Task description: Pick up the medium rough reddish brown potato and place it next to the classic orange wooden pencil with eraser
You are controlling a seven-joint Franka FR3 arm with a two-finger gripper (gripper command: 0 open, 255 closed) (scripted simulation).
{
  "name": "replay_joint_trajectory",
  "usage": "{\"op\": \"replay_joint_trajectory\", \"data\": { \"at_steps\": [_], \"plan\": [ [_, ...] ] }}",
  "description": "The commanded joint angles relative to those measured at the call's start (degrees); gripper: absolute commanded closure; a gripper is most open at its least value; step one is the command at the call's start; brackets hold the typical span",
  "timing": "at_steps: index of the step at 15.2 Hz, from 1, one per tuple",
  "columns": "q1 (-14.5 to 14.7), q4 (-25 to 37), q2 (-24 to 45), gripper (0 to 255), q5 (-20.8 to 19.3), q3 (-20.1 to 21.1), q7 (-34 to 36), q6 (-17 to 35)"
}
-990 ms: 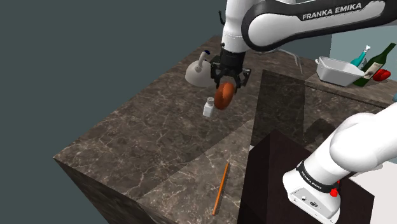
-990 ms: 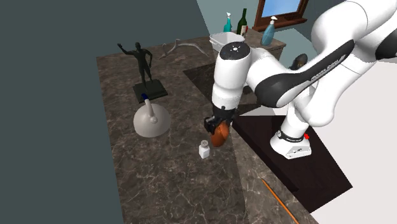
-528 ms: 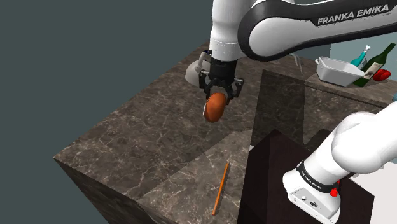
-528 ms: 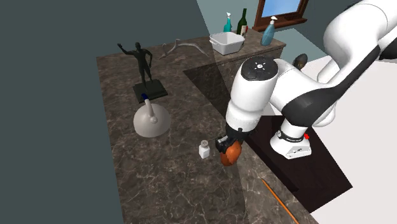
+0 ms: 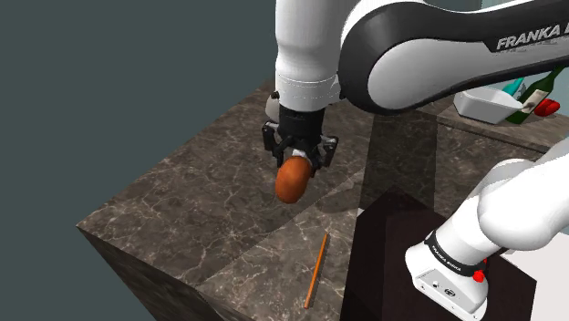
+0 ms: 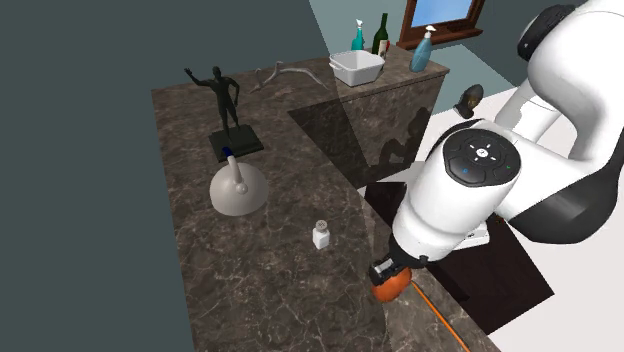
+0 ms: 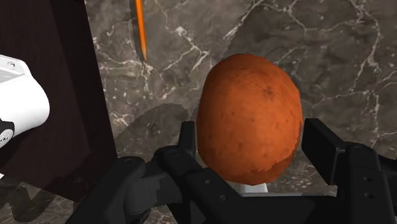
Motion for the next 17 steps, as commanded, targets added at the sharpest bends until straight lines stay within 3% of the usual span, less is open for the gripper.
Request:
{"op": "replay_joint_trajectory", "data": {
  "at_steps": [1, 6, 17],
  "plan": [
    [0.66, 2.53, 2.31, 255, -0.66, 2.35, 3.61, -0.66],
    [3.06, 9.97, 10.45, 255, -4.59, 8.83, 14.42, -2.30],
    [3.42, 3.88, 13.54, 255, -6.94, 9.31, 16.70, 5.82]
  ]
}}
